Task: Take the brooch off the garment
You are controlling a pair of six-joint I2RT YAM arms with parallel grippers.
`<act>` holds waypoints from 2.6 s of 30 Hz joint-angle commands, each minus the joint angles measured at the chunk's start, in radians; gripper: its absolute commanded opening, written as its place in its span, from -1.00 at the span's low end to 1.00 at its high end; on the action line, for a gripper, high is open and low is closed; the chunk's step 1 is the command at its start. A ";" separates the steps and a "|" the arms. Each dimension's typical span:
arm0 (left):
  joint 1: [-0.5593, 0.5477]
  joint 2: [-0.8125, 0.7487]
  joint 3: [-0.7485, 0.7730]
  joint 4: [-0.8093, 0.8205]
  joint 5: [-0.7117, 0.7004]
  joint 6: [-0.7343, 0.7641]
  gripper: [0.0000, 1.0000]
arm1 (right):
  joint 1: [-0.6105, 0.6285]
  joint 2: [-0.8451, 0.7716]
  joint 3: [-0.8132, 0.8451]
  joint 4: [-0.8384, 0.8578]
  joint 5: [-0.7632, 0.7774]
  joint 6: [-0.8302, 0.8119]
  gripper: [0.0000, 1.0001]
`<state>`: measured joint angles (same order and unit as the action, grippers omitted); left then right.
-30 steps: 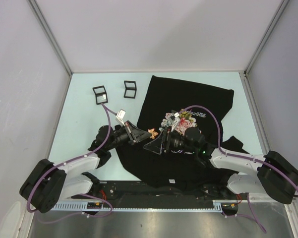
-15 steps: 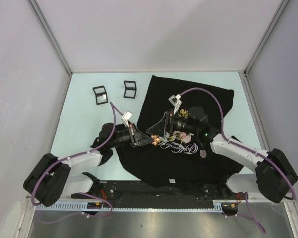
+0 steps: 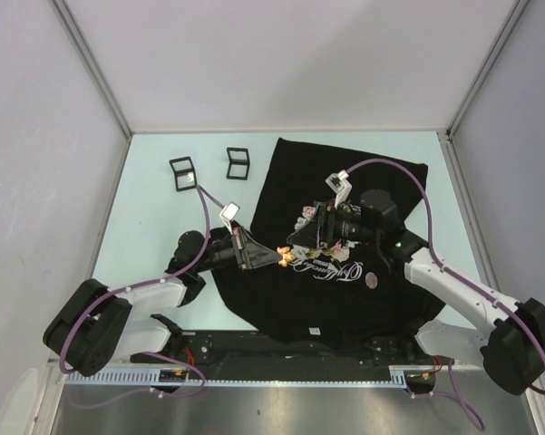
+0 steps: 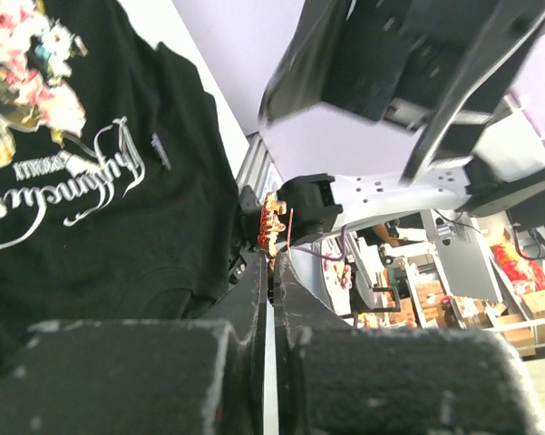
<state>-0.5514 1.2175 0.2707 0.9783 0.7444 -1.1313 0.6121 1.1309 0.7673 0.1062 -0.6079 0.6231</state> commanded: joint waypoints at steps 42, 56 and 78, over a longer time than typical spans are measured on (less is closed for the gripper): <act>-0.002 -0.138 0.062 -0.096 -0.010 0.156 -1.00 | 0.064 0.000 -0.189 0.297 -0.084 0.096 -0.37; -0.002 -0.204 0.084 -0.227 -0.031 0.243 -1.00 | 0.071 0.010 -0.187 0.319 -0.044 0.119 -0.42; -0.007 -0.217 0.088 -0.248 -0.030 0.252 -1.00 | 0.107 0.036 -0.178 0.352 0.011 0.132 -0.46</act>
<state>-0.5541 1.0210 0.3183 0.6987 0.7132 -0.9066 0.7139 1.1683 0.5755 0.4042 -0.6281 0.7528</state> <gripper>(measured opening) 0.014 0.292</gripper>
